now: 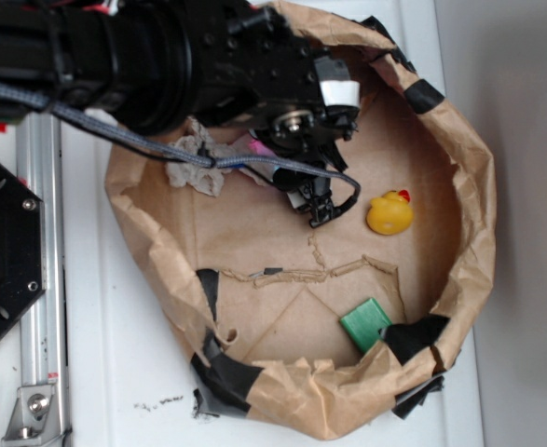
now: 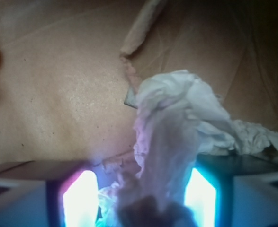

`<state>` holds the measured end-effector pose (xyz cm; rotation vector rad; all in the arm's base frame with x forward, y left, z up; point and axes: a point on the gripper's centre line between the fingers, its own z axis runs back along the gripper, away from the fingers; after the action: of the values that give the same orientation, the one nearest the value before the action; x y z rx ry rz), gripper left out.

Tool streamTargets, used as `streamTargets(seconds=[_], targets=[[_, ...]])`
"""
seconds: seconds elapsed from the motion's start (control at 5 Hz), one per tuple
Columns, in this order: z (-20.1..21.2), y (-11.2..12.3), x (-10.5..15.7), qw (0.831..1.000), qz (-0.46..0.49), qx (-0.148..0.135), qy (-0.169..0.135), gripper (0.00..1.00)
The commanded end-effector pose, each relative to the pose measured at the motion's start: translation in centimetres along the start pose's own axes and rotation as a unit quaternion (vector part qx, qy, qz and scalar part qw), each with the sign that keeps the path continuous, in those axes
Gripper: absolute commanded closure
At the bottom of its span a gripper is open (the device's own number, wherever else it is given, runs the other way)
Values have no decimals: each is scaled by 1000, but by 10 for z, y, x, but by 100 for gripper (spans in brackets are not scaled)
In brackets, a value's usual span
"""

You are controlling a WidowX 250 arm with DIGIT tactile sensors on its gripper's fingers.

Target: Grab the white paper.

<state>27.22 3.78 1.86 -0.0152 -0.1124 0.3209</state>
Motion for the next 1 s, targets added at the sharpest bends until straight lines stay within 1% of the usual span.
streamTargets(seconds=[0.0,0.2,0.4,0.6,0.8], targets=[[50,-13,10,998,-57,-27,-24,100],[88,-21,11,995,-84,-46,-39,100],[109,-28,11,991,-108,-50,-54,100],[108,-32,10,990,-120,-47,-53,100],[112,-32,7,989,-130,-42,-59,100]])
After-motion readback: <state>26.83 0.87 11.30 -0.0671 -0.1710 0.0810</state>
